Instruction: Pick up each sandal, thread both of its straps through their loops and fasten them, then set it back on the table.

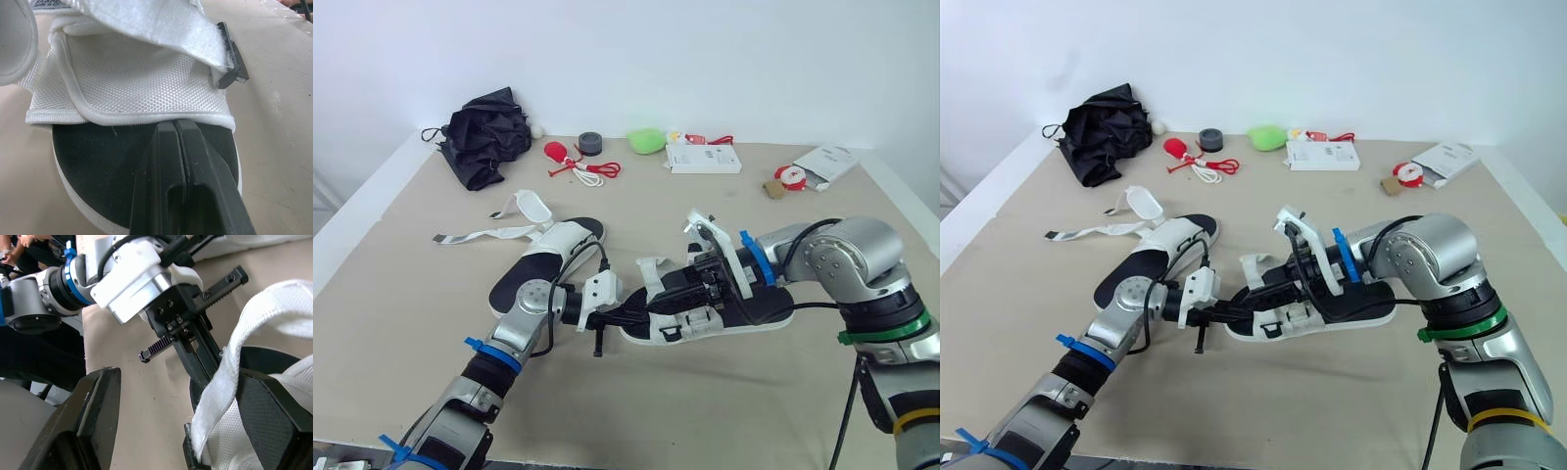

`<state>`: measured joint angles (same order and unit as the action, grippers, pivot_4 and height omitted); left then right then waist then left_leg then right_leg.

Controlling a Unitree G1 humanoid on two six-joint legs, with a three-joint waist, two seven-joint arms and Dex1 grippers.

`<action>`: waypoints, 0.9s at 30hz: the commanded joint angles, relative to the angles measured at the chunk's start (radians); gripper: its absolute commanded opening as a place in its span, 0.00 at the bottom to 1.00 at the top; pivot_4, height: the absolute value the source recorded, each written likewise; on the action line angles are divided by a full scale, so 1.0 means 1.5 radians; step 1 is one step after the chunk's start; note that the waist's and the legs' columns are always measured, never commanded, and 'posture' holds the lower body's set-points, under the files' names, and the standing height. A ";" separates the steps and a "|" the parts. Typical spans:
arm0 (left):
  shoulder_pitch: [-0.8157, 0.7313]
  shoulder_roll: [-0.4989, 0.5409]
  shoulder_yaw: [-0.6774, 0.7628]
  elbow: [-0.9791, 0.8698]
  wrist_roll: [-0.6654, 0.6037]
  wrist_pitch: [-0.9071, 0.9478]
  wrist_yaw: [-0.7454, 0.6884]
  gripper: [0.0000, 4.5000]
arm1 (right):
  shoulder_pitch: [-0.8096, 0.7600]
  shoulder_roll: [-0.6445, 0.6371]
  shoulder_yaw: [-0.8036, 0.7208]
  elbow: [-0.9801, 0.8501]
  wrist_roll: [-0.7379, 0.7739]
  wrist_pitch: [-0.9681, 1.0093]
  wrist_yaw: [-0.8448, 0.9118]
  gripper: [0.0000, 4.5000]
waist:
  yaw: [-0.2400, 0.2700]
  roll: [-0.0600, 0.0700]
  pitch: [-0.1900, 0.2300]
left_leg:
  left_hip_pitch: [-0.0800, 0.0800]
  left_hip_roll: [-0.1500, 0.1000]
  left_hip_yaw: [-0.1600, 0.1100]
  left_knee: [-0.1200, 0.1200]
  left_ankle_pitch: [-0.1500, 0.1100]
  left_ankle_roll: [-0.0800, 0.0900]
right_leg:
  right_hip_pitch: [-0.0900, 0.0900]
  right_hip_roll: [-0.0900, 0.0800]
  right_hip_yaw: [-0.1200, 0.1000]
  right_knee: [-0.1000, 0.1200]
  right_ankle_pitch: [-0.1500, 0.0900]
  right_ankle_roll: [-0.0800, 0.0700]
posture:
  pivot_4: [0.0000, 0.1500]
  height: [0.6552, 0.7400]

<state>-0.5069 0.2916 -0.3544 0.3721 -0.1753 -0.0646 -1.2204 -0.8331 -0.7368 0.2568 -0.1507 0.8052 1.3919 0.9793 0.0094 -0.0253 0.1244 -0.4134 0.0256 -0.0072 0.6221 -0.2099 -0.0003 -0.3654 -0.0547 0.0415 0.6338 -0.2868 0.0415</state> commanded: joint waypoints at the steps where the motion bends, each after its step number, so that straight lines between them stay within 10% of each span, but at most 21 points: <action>1: 0.048 0.018 -0.052 0.091 0.070 0.037 0.007 0.00 | -0.007 0.011 -0.021 -0.003 -0.006 0.007 -0.024 0.63 | 0.000 0.000 0.000 | 0.000 0.000 0.000 0.000 0.000 0.000 | 0.000 0.000 0.000 0.000 0.000 -0.001 | 1.00 1.00; 9: 0.046 0.016 -0.050 0.094 0.069 0.036 0.009 0.00 | 0.005 -0.009 -0.029 -0.030 0.007 0.011 -0.017 0.03 | 0.000 0.000 0.000 | 0.000 0.000 0.000 0.000 0.000 0.000 | 0.000 0.000 0.000 0.000 0.000 0.000 | 1.00 1.00; 27: 0.046 0.015 -0.050 0.104 0.071 0.029 0.009 0.00 | 0.099 -0.045 0.040 -0.112 -0.035 -0.035 -0.024 0.01 | 0.000 -0.001 -0.001 | 0.001 0.000 0.000 0.001 0.000 0.000 | 0.001 0.001 0.000 0.000 0.000 0.001 | 1.00 1.00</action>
<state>-0.5099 0.2873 -0.3544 0.3871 -0.1753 -0.0701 -1.2134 -0.7055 -0.7909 0.3060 -0.3014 0.7811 1.3676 0.9536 0.0093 -0.0261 0.1235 -0.4118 0.0252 -0.0069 0.6232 -0.2098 -0.0001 -0.3639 -0.0538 0.0416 0.6338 -0.2868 0.0418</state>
